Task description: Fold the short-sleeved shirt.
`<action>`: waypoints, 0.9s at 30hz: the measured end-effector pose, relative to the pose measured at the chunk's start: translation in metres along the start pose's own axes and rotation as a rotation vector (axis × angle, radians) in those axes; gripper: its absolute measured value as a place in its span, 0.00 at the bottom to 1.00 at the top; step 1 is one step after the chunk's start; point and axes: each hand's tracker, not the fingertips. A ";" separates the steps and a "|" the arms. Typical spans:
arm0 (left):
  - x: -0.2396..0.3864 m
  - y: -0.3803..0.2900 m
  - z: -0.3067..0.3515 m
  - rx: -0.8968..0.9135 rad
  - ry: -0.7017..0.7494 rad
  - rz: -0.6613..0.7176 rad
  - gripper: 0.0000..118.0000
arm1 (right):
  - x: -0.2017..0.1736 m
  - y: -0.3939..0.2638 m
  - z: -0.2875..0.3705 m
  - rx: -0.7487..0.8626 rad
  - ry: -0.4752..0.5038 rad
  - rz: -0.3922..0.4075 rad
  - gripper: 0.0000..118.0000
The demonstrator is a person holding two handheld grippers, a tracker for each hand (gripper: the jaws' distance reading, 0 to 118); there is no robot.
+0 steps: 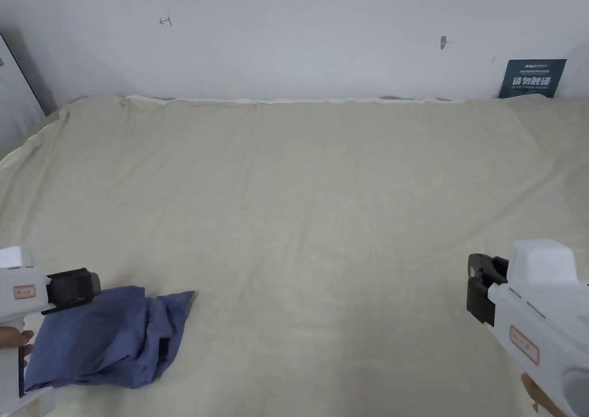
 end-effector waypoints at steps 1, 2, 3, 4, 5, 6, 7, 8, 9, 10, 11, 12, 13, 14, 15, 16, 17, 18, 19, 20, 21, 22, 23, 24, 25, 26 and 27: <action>0.009 0.003 0.014 0.040 -0.010 -0.009 0.95 | 0.002 0.003 0.006 0.022 -0.003 -0.003 0.01; 0.019 0.006 0.031 0.090 -0.016 -0.018 0.95 | 0.004 0.007 0.012 0.042 -0.007 -0.003 0.01; 0.027 0.008 0.044 0.132 -0.025 -0.028 0.95 | 0.006 0.010 0.018 0.062 -0.015 -0.003 0.01; 0.039 0.011 0.062 0.182 -0.036 -0.039 0.95 | 0.008 0.014 0.024 0.084 -0.018 -0.001 0.01; 0.051 0.013 0.079 0.232 -0.039 -0.053 0.95 | 0.010 0.019 0.031 0.104 -0.021 0.005 0.01; 0.064 0.014 0.097 0.284 -0.044 -0.062 0.95 | 0.011 0.023 0.038 0.125 -0.031 0.011 0.01; 0.073 0.015 0.110 0.334 -0.052 -0.078 0.95 | 0.013 0.026 0.044 0.149 -0.042 0.021 0.01; 0.086 0.015 0.127 0.382 -0.056 -0.097 0.95 | 0.015 0.030 0.051 0.171 -0.053 0.028 0.01; 0.097 0.014 0.142 0.430 -0.062 -0.108 0.95 | 0.017 0.033 0.057 0.193 -0.067 0.031 0.01; 0.109 0.012 0.157 0.489 -0.075 -0.122 0.95 | 0.018 0.036 0.063 0.216 -0.076 0.038 0.01; 0.119 0.009 0.168 0.538 -0.086 -0.132 0.96 | 0.021 0.039 0.069 0.235 -0.084 0.042 0.01; 0.131 0.006 0.180 0.579 -0.092 -0.131 0.95 | 0.023 0.042 0.075 0.255 -0.099 0.046 0.01; 0.141 0.003 0.191 0.615 -0.103 -0.136 0.95 | 0.025 0.044 0.081 0.275 -0.113 0.046 0.01; 0.152 -0.001 0.202 0.649 -0.130 -0.142 0.95 | 0.027 0.046 0.088 0.294 -0.123 0.046 0.01; 0.160 -0.005 0.208 0.680 -0.151 -0.150 0.96 | 0.030 0.048 0.093 0.312 -0.131 0.052 0.01; 0.170 -0.010 0.216 0.709 -0.165 -0.150 0.96 | 0.032 0.050 0.100 0.330 -0.137 0.053 0.01; 0.179 -0.015 0.222 0.737 -0.174 -0.145 0.96 | 0.035 0.051 0.104 0.345 -0.145 0.054 0.01; 0.189 -0.021 0.228 0.770 -0.174 -0.146 0.96 | 0.037 0.052 0.110 0.360 -0.152 0.054 0.01; 0.197 -0.027 0.231 0.793 -0.173 -0.131 0.96 | 0.040 0.052 0.115 0.373 -0.162 0.054 0.01; 0.206 -0.033 0.234 0.812 -0.193 -0.130 0.96 | 0.042 0.052 0.120 0.389 -0.170 0.059 0.01; 0.212 -0.039 0.236 0.821 -0.206 -0.127 0.96 | 0.043 0.052 0.122 0.396 -0.177 0.062 0.01; 0.219 -0.045 0.236 0.828 -0.212 -0.122 0.96 | 0.045 0.051 0.126 0.405 -0.184 0.069 0.01; 0.226 -0.050 0.232 0.840 -0.210 -0.129 0.96 | 0.047 0.050 0.130 0.416 -0.190 0.075 0.01; 0.232 -0.056 0.229 0.859 -0.204 -0.133 0.96 | 0.049 0.049 0.132 0.424 -0.199 0.076 0.01; 0.238 -0.062 0.227 0.880 -0.194 -0.141 0.96 | 0.050 0.048 0.134 0.434 -0.203 0.075 0.01; 0.243 -0.067 0.225 0.881 -0.192 -0.154 0.95 | 0.052 0.047 0.136 0.440 -0.205 0.073 0.01; 0.251 -0.074 0.226 0.881 -0.193 -0.160 0.95 | 0.053 0.045 0.138 0.445 -0.207 0.072 0.01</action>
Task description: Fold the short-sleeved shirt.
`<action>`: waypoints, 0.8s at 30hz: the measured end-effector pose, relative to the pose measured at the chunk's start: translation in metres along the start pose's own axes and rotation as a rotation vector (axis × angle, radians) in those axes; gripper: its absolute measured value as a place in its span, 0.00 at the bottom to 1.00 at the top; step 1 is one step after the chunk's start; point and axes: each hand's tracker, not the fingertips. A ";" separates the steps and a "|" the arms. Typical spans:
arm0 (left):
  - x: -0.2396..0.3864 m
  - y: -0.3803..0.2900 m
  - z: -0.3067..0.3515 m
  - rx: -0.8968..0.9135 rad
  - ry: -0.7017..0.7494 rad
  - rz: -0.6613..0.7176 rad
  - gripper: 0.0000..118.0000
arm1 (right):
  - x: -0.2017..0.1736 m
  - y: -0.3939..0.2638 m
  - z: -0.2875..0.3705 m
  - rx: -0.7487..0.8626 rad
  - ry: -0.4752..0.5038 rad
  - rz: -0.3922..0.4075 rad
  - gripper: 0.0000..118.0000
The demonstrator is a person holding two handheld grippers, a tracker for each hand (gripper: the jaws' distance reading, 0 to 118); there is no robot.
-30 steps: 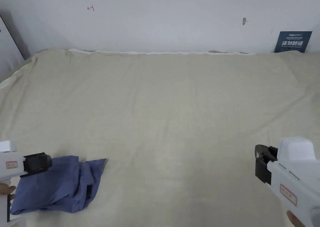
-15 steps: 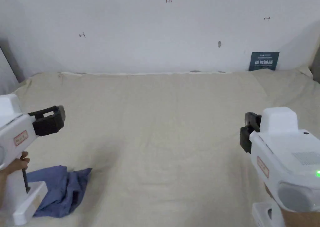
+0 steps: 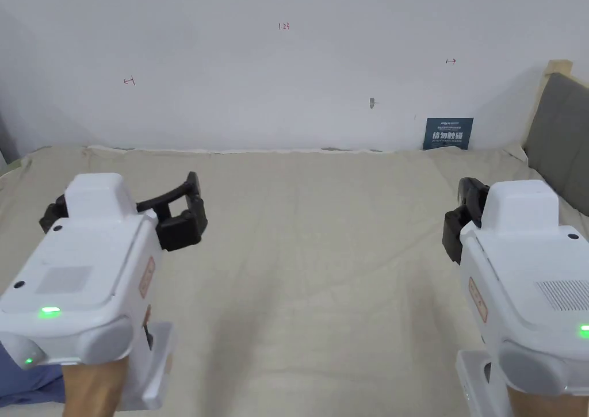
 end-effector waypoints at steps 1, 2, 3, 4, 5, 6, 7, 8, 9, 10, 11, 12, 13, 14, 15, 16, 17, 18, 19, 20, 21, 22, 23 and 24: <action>0.004 -0.005 0.001 0.003 -0.004 -0.011 0.94 | 0.001 -0.001 0.002 0.004 -0.004 0.000 0.01; 0.009 -0.011 0.003 0.005 -0.005 -0.024 0.92 | 0.002 -0.001 0.003 0.006 -0.008 0.002 0.01; 0.012 -0.015 0.004 0.005 -0.004 -0.032 0.88 | 0.003 -0.002 0.005 0.009 -0.010 0.002 0.01; 0.017 -0.017 0.007 0.005 -0.007 -0.038 0.85 | 0.004 -0.004 0.006 0.011 -0.014 0.000 0.01; 0.019 -0.021 0.008 0.008 -0.014 -0.041 0.81 | 0.006 -0.005 0.007 0.013 -0.016 -0.001 0.01; 0.020 -0.023 0.008 0.007 -0.021 -0.043 0.72 | 0.006 -0.006 0.008 0.015 -0.017 -0.001 0.01; 0.020 -0.025 0.007 0.001 -0.032 -0.044 0.62 | 0.006 -0.006 0.008 0.012 -0.019 -0.001 0.01; 0.023 -0.024 0.010 -0.003 -0.048 -0.042 0.42 | 0.007 -0.007 0.008 0.012 -0.018 -0.003 0.01; 0.024 -0.025 0.009 -0.007 -0.066 -0.043 0.11 | 0.007 -0.008 0.009 0.009 -0.019 -0.005 0.01; 0.025 -0.027 0.008 -0.008 -0.068 -0.045 0.01 | 0.007 -0.008 0.008 0.008 -0.019 -0.007 0.01; 0.027 -0.028 0.006 -0.019 -0.066 -0.051 0.00 | 0.006 -0.009 0.008 0.006 -0.019 -0.008 0.01; 0.030 -0.028 0.005 -0.030 -0.071 -0.048 0.00 | 0.006 -0.009 0.008 0.001 -0.017 -0.008 0.01; 0.031 -0.028 0.004 -0.047 -0.108 -0.028 0.00 | 0.006 -0.010 0.007 0.000 -0.016 -0.010 0.01; 0.032 -0.029 0.002 -0.052 -0.107 -0.021 0.00 | 0.006 -0.011 0.007 -0.001 -0.015 -0.011 0.01; 0.035 -0.030 0.001 -0.051 -0.100 -0.025 0.00 | 0.005 -0.011 0.007 -0.003 -0.015 -0.013 0.01; 0.032 -0.031 0.004 -0.053 -0.099 -0.034 0.00 | 0.005 -0.011 0.007 -0.004 -0.013 -0.014 0.01; 0.033 -0.031 0.005 -0.052 -0.098 -0.048 0.00 | 0.005 -0.011 0.007 -0.005 -0.013 -0.014 0.01; 0.034 -0.032 0.004 -0.052 -0.096 -0.054 0.00 | 0.005 -0.011 0.007 -0.005 -0.012 -0.014 0.01; 0.034 -0.032 0.004 -0.053 -0.100 -0.056 0.00 | 0.004 -0.011 0.007 -0.005 -0.011 -0.013 0.01; 0.032 -0.031 0.006 -0.054 -0.103 -0.054 0.00 | 0.004 -0.011 0.006 -0.006 -0.011 -0.012 0.01; 0.032 -0.031 0.007 -0.054 -0.104 -0.052 0.00 | 0.004 -0.011 0.006 -0.006 -0.011 -0.012 0.01; 0.033 -0.031 0.006 -0.054 -0.104 -0.052 0.00 | 0.004 -0.011 0.006 -0.006 -0.011 -0.012 0.01; 0.033 -0.032 0.006 -0.053 -0.102 -0.054 0.00 | 0.004 -0.011 0.006 -0.006 -0.010 -0.012 0.01; 0.031 -0.031 0.007 -0.052 -0.103 -0.056 0.00 | 0.003 -0.011 0.006 -0.006 -0.011 -0.011 0.01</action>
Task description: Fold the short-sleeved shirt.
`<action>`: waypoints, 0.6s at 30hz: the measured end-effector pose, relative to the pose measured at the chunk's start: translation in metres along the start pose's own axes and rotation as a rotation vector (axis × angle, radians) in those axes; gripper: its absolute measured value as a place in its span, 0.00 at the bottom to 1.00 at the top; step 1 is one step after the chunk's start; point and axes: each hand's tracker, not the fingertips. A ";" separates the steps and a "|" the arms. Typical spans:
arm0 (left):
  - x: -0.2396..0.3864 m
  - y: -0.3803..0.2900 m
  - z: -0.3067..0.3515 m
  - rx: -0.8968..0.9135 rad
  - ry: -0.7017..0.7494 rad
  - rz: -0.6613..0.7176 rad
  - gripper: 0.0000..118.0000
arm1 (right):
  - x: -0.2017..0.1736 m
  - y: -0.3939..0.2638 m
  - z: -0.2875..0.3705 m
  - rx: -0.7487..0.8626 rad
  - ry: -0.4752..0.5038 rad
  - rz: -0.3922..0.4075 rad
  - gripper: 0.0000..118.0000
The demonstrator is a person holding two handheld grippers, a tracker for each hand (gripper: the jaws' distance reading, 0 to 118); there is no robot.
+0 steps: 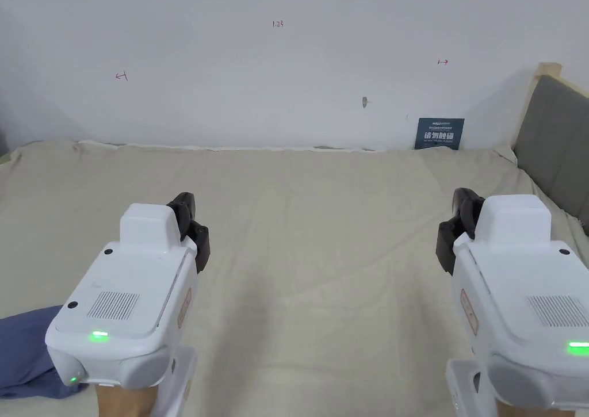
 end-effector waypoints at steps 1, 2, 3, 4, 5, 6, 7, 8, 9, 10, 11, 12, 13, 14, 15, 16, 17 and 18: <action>0.000 0.000 0.000 0.000 -0.001 0.000 0.00 | 0.000 0.000 0.000 0.000 -0.001 0.001 0.01; -0.001 0.000 -0.001 0.001 -0.002 0.001 0.00 | 0.000 0.000 0.000 0.000 -0.001 0.001 0.01; -0.001 0.000 -0.001 0.002 -0.003 0.004 0.00 | 0.000 0.000 0.000 0.000 -0.001 0.000 0.01; -0.002 0.000 -0.001 0.002 -0.002 0.007 0.00 | 0.000 0.001 0.000 0.000 -0.001 0.001 0.01; -0.003 0.000 -0.001 0.003 -0.001 0.008 0.00 | 0.000 0.001 0.000 0.001 -0.003 0.001 0.01; -0.004 0.000 -0.001 0.005 -0.001 0.009 0.00 | -0.001 0.001 0.000 0.001 -0.004 0.002 0.01; -0.004 0.000 -0.001 0.007 0.001 0.010 0.00 | -0.001 0.001 0.000 0.002 -0.003 0.001 0.01; -0.004 0.001 0.000 0.007 0.002 0.011 0.00 | -0.001 0.001 0.000 0.002 -0.003 0.002 0.01; -0.005 0.001 0.000 0.006 0.000 0.013 0.00 | -0.001 0.001 0.000 0.001 -0.003 0.004 0.01; -0.006 0.001 0.000 0.005 0.000 0.014 0.00 | -0.001 0.001 0.000 0.001 -0.003 0.007 0.01; -0.007 0.001 0.000 0.006 0.000 0.015 0.00 | -0.001 0.001 0.000 0.002 -0.005 0.008 0.01; -0.006 0.001 0.000 0.006 0.001 0.014 0.00 | -0.001 0.001 0.000 0.002 -0.005 0.007 0.01; -0.007 0.001 0.001 0.008 0.001 0.014 0.00 | -0.001 0.001 0.000 0.003 -0.006 0.004 0.01; -0.008 0.002 0.001 0.009 -0.001 0.016 0.00 | -0.001 0.002 0.000 0.003 -0.005 0.004 0.01; -0.009 0.003 0.002 0.010 -0.003 0.019 0.00 | -0.001 0.002 0.000 0.004 -0.004 0.006 0.01; -0.008 0.003 0.002 0.013 -0.005 0.020 0.00 | -0.002 0.002 0.000 0.005 -0.005 0.008 0.01; -0.007 0.004 0.002 0.014 -0.004 0.019 0.00 | -0.002 0.002 0.000 0.005 -0.004 0.011 0.01; -0.008 0.004 0.002 0.014 -0.003 0.015 0.00 | -0.001 0.002 0.000 0.004 -0.004 0.011 0.01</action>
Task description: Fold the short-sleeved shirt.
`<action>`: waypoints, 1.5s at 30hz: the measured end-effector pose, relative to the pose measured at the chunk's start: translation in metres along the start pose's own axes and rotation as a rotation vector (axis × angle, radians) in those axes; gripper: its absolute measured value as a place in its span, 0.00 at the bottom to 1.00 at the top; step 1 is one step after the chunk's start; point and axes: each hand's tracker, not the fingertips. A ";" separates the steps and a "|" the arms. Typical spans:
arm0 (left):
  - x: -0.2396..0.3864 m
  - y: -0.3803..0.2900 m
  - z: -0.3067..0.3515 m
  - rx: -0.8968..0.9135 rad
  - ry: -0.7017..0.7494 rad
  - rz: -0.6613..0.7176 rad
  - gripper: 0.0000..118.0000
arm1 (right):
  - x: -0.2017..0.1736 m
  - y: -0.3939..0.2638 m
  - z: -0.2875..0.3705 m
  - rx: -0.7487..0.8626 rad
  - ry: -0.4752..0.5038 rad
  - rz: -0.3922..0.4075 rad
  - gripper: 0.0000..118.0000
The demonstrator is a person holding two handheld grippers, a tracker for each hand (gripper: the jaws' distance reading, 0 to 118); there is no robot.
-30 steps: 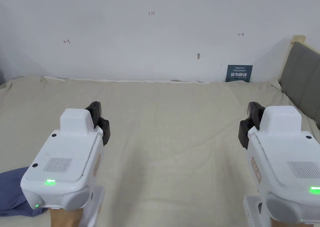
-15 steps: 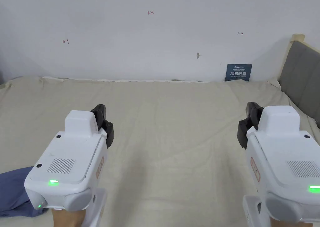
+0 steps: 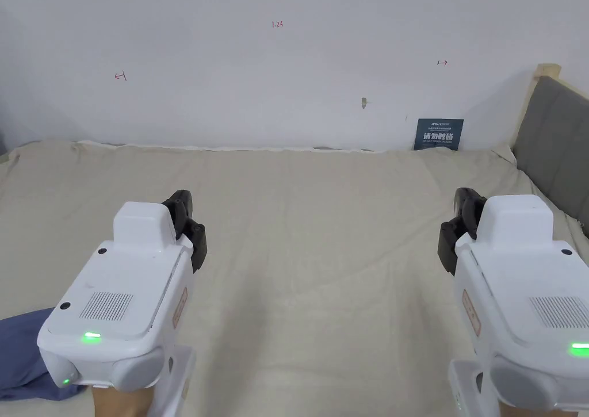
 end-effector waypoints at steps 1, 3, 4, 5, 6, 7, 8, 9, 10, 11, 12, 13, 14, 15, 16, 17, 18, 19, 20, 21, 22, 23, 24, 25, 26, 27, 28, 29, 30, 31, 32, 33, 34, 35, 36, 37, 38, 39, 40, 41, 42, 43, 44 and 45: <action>-0.001 0.000 0.000 0.000 0.000 -0.002 0.00 | 0.000 0.000 0.000 -0.002 0.001 0.000 0.01; 0.000 0.000 0.000 -0.001 -0.002 0.000 0.00 | 0.000 0.000 0.000 -0.001 0.001 -0.001 0.01; -0.001 0.000 0.000 -0.002 -0.001 0.002 0.00 | 0.000 0.000 0.000 -0.001 0.000 0.000 0.01; -0.002 -0.001 0.000 -0.003 -0.001 0.003 0.00 | 0.000 0.000 0.000 0.000 -0.001 -0.001 0.01; 0.000 -0.001 0.000 -0.005 0.000 0.004 0.00 | 0.000 0.000 0.000 0.000 -0.001 -0.002 0.01; 0.000 -0.001 0.000 -0.008 0.000 0.007 0.00 | 0.000 0.000 0.000 -0.001 0.000 -0.004 0.01; -0.001 -0.001 0.000 -0.009 -0.001 0.010 0.00 | 0.001 0.001 0.000 -0.001 0.001 -0.004 0.01; -0.002 -0.001 0.000 -0.009 -0.003 0.014 0.00 | 0.001 0.001 0.000 0.000 0.001 -0.002 0.01; -0.001 -0.001 0.000 -0.010 -0.004 0.016 0.00 | 0.001 0.001 0.001 0.000 0.000 -0.001 0.01; -0.001 -0.001 0.000 -0.011 -0.004 0.016 0.00 | 0.000 0.001 0.001 0.001 0.000 -0.001 0.01; -0.001 -0.002 0.000 -0.011 -0.005 0.016 0.00 | 0.001 0.001 0.001 0.002 0.000 -0.001 0.01; -0.003 -0.002 0.000 -0.011 -0.005 0.017 0.00 | 0.001 0.001 0.001 0.002 0.001 -0.002 0.01; -0.002 -0.003 -0.001 -0.012 -0.006 0.018 0.00 | 0.001 0.001 0.001 0.002 0.001 -0.003 0.01; -0.002 -0.003 -0.001 -0.013 -0.008 0.022 0.00 | 0.001 0.001 0.001 0.002 0.001 -0.003 0.01; -0.003 -0.003 -0.001 -0.012 -0.009 0.026 0.00 | 0.001 0.001 0.001 0.003 0.001 -0.003 0.01; -0.004 -0.003 -0.001 -0.012 -0.010 0.030 0.00 | 0.001 0.002 0.001 0.003 0.001 -0.004 0.01; -0.003 -0.002 -0.001 -0.011 -0.009 0.033 0.00 | 0.001 0.002 0.001 0.004 0.000 -0.004 0.01; -0.002 -0.002 -0.001 -0.010 -0.008 0.032 0.00 | 0.001 0.002 0.001 0.005 0.000 -0.003 0.01; -0.002 -0.002 -0.001 -0.010 -0.006 0.031 0.00 | 0.001 0.002 0.001 0.006 -0.001 -0.002 0.01; -0.003 -0.002 0.000 -0.010 -0.005 0.031 0.00 | 0.001 0.002 0.001 0.006 -0.002 -0.001 0.01; -0.002 -0.002 -0.001 -0.010 -0.008 0.032 0.00 | 0.001 0.002 0.002 0.007 -0.003 0.000 0.01; -0.002 -0.002 -0.001 -0.010 -0.010 0.034 0.00 | 0.001 0.002 0.002 0.006 -0.003 0.000 0.01; -0.002 -0.002 -0.001 -0.011 -0.010 0.033 0.00 | 0.002 0.003 0.002 0.006 -0.002 0.001 0.01; -0.002 -0.002 -0.001 -0.011 -0.009 0.031 0.00 | 0.002 0.003 0.002 0.006 -0.004 0.000 0.01; -0.001 -0.002 -0.001 -0.011 -0.010 0.030 0.00 | 0.002 0.003 0.002 0.007 -0.004 -0.001 0.01; -0.001 -0.002 -0.001 -0.012 -0.010 0.030 0.00 | 0.002 0.003 0.002 0.007 -0.004 0.000 0.01; -0.001 -0.002 -0.001 -0.012 -0.011 0.030 0.00 | 0.002 0.003 0.002 0.006 -0.006 0.000 0.01; -0.002 -0.002 -0.001 -0.012 -0.013 0.033 0.00 | 0.002 0.003 0.003 0.007 -0.006 -0.001 0.01; -0.001 -0.002 -0.001 -0.011 -0.014 0.034 0.00 | 0.002 0.003 0.003 0.007 -0.006 -0.002 0.01; -0.001 -0.002 -0.001 -0.010 -0.015 0.033 0.00 | 0.002 0.003 0.003 0.006 -0.006 -0.001 0.01; -0.001 -0.002 -0.002 -0.009 -0.015 0.032 0.00 | 0.002 0.003 0.003 0.007 -0.007 0.000 0.01; -0.001 -0.002 -0.002 -0.009 -0.016 0.031 0.00 | 0.002 0.003 0.003 0.007 -0.008 0.000 0.01; 0.000 -0.002 -0.002 -0.009 -0.017 0.033 0.00 | 0.003 0.003 0.003 0.008 -0.008 -0.002 0.01; 0.000 -0.002 -0.002 -0.009 -0.018 0.035 0.00 | 0.003 0.004 0.003 0.007 -0.008 -0.002 0.01; 0.000 -0.002 -0.002 -0.008 -0.018 0.035 0.00 | 0.003 0.004 0.002 0.007 -0.006 -0.002 0.01; -0.001 -0.001 -0.002 -0.007 -0.019 0.036 0.00 | 0.002 0.004 0.002 0.008 -0.006 0.000 0.01; 0.000 -0.002 -0.003 -0.008 -0.020 0.036 0.00 | 0.002 0.004 0.002 0.008 -0.008 0.002 0.01; 0.000 -0.002 -0.003 -0.008 -0.018 0.035 0.00 | 0.002 0.004 0.003 0.009 -0.009 0.002 0.01; 0.000 -0.002 -0.003 -0.008 -0.018 0.034 0.00 | 0.002 0.004 0.002 0.008 -0.010 0.002 0.01; -0.001 -0.002 -0.003 -0.008 -0.018 0.034 0.00 | 0.003 0.004 0.002 0.007 -0.010 0.000 0.01; 0.000 -0.002 -0.003 -0.008 -0.018 0.035 0.00 | 0.003 0.003 0.002 0.007 -0.010 0.000 0.01; 0.000 -0.002 -0.003 -0.009 -0.016 0.037 0.00 | 0.003 0.003 0.002 0.005 -0.013 0.002 0.01; 0.000 -0.002 -0.004 -0.014 -0.016 0.040 0.01 | 0.003 0.003 0.002 0.004 -0.014 0.003 0.01; -0.001 -0.002 -0.005 -0.022 -0.022 0.047 0.04 | 0.002 0.003 0.002 0.003 -0.017 0.004 0.05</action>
